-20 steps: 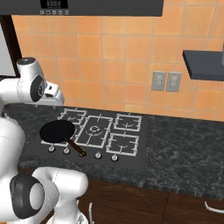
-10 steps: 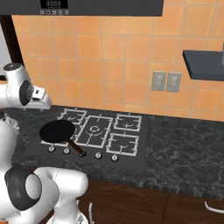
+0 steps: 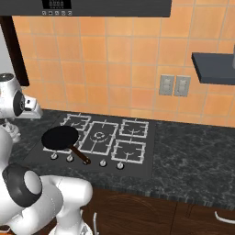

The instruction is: Pick the kettle from the counter and place it on a stove burner. Then turn the burner on.

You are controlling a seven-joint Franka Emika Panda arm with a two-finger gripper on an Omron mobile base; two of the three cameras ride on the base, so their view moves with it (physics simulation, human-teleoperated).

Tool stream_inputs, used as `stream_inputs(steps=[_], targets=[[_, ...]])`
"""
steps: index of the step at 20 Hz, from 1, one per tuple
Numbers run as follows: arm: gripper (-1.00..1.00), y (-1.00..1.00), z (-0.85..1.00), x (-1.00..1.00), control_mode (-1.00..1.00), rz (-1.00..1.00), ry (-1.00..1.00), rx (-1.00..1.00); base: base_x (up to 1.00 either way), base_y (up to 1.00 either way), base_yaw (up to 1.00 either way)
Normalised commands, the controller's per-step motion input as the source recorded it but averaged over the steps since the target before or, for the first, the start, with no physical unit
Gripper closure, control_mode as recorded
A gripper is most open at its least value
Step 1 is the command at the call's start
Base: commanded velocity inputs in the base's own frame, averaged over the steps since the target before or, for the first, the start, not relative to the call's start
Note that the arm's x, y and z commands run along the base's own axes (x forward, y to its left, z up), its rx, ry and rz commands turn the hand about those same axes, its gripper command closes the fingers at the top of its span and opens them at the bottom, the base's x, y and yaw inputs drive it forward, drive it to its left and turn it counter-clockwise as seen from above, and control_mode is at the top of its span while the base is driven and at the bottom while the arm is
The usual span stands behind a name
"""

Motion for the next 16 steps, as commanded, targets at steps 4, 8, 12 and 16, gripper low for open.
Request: stream_inputs(steps=[4, 8, 12, 16], targets=[[-1.0, 0.41, -0.24, 0.0, -1.0, 0.23, 0.01, 0.2, 0.0, 0.0, 0.0], [-1.0, 0.47, -0.25, 0.01, -1.0, 0.29, 0.03, 0.14, 0.0, 0.0, 0.0], [-1.0, 0.6, -0.13, 0.0, -1.0, 0.33, 0.08, 0.0, 0.0, 0.0, 0.0], [-1.0, 0.49, -0.01, 0.03, -1.0, 0.32, 0.04, -0.02, 0.0, 0.0, 0.0]])
